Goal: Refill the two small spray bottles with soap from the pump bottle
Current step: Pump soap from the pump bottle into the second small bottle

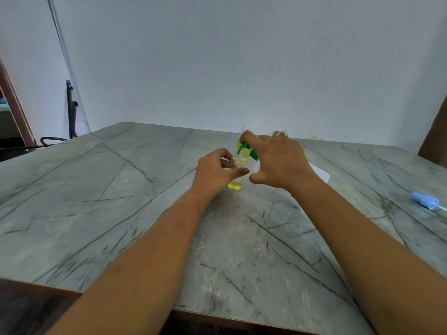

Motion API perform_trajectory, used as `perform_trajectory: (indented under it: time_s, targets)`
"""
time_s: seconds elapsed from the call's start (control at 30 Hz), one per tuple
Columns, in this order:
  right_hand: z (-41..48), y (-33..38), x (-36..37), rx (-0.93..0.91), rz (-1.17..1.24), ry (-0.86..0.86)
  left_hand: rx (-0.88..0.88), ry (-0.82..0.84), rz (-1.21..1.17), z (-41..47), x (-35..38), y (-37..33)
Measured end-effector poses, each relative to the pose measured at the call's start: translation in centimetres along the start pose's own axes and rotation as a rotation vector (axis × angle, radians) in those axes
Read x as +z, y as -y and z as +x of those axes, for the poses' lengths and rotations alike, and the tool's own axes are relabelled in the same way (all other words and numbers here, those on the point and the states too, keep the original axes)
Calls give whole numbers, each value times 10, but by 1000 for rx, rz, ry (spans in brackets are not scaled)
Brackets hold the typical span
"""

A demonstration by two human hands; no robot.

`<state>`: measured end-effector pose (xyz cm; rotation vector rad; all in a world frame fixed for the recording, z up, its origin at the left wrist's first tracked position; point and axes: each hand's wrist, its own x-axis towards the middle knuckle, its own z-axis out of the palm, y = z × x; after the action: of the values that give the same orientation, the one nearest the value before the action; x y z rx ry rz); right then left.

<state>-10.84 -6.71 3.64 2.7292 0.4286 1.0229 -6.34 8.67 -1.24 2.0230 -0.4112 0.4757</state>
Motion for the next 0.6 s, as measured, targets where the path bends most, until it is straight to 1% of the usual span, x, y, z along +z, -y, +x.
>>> perform_trajectory:
  time_s: [0.23,0.4,0.6]
  targets:
    - [-2,0,3,-33,-17,7,-45,-13,-27,3,0,0]
    - [0,-2,3,0,26,1,-29,2,-12,3,0,0]
    - [2,1,3,1,9,-14,-30,1,-13,0,-1,-2]
